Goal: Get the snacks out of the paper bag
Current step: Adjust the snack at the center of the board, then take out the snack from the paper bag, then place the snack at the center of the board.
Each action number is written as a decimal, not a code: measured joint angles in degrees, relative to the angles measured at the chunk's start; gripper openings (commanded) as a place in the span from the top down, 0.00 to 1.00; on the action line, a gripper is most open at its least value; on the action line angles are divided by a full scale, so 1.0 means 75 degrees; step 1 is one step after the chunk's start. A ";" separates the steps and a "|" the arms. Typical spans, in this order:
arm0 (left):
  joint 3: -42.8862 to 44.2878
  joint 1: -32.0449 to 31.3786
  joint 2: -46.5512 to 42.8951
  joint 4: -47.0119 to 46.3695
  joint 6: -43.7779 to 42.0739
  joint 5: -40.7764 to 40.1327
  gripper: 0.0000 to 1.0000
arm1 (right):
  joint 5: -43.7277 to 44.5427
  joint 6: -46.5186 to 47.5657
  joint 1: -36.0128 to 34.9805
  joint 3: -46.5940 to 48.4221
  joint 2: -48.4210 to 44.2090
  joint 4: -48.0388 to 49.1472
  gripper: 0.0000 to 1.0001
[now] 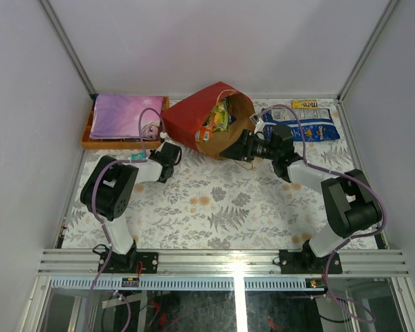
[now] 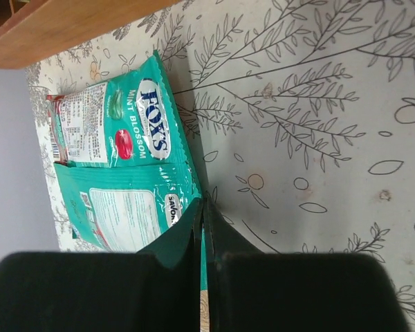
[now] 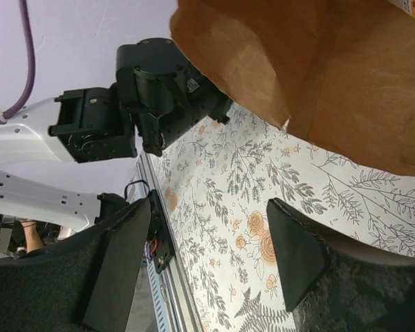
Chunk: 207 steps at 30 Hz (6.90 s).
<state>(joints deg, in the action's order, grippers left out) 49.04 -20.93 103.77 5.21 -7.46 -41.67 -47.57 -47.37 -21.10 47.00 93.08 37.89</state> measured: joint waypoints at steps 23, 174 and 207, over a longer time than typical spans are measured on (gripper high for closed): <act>0.0347 0.0956 0.0740 -0.0557 -0.1763 -0.0347 1.00 | -0.0003 0.0204 -0.0003 0.0000 -0.0574 -0.0224 0.24; 0.1545 0.0052 -0.4342 0.1542 0.2559 0.7985 0.00 | 0.5785 -0.2559 0.7023 -0.3450 -0.1801 -0.2317 1.00; 0.0912 0.0064 -0.5619 0.0635 0.3628 0.5936 0.00 | 0.6283 -0.2413 0.5779 -0.1661 -0.3771 -0.4202 0.01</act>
<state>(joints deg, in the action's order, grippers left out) 55.88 -20.45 61.63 9.98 19.75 2.85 -0.45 -65.47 22.24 34.54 64.79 6.37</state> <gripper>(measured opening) 0.995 0.992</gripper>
